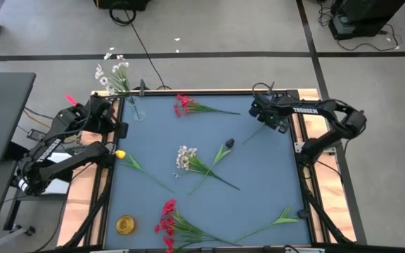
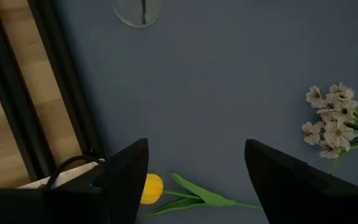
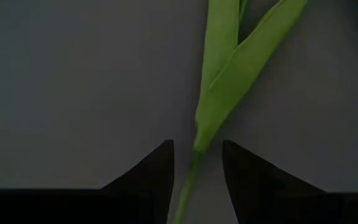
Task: Sort flowers into vase by color
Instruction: Put the right yellow flower into the transparent vase
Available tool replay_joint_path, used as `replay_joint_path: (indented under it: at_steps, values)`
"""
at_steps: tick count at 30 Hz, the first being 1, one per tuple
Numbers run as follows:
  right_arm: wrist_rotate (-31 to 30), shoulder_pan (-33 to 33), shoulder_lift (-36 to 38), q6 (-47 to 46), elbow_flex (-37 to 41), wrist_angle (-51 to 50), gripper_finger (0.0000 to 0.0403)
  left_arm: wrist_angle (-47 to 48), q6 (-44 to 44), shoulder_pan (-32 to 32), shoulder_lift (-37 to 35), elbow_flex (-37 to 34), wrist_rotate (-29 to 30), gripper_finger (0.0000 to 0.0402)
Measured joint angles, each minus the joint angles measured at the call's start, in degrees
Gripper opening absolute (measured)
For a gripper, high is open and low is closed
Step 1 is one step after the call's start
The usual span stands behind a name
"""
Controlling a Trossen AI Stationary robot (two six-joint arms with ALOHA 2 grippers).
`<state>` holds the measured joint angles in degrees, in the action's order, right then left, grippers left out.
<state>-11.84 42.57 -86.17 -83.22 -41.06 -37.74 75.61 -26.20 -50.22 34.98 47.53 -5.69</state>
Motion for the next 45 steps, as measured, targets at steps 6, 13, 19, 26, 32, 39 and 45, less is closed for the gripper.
replay_joint_path:
  at_steps: [6,13,19,26,32,39,45]
  values:
    - [-0.8,-0.4,-3.8,1.2,-0.4,0.1,0.0124,0.0,-2.4,0.0,0.0,0.0,0.0,0.0272]
    - [-3.8,-4.7,-0.3,2.4,0.2,0.8,0.0017,0.0,-3.0,0.0,0.0,0.0,-2.6,0.0272]
    - [-4.9,-10.0,5.3,2.5,0.1,2.2,0.0023,0.0,-1.2,0.0,0.0,0.0,-6.8,0.0272]
    - [-4.9,-19.9,11.4,17.4,0.1,22.1,0.0009,-3.5,0.3,0.6,-0.6,0.0,-17.0,0.0272]
    - [-3.6,-28.4,10.8,30.1,0.1,46.3,0.0009,-17.8,0.9,4.3,-1.8,0.0,-22.1,0.0272]
    - [-0.3,-34.9,5.4,41.1,-0.1,70.5,0.0009,-34.9,-4.1,10.8,-1.2,0.0,-26.4,0.0272]
    - [2.9,-38.3,-0.1,43.4,-4.1,72.8,0.0009,-41.1,-4.6,18.2,-0.5,0.0,-26.4,0.0272]
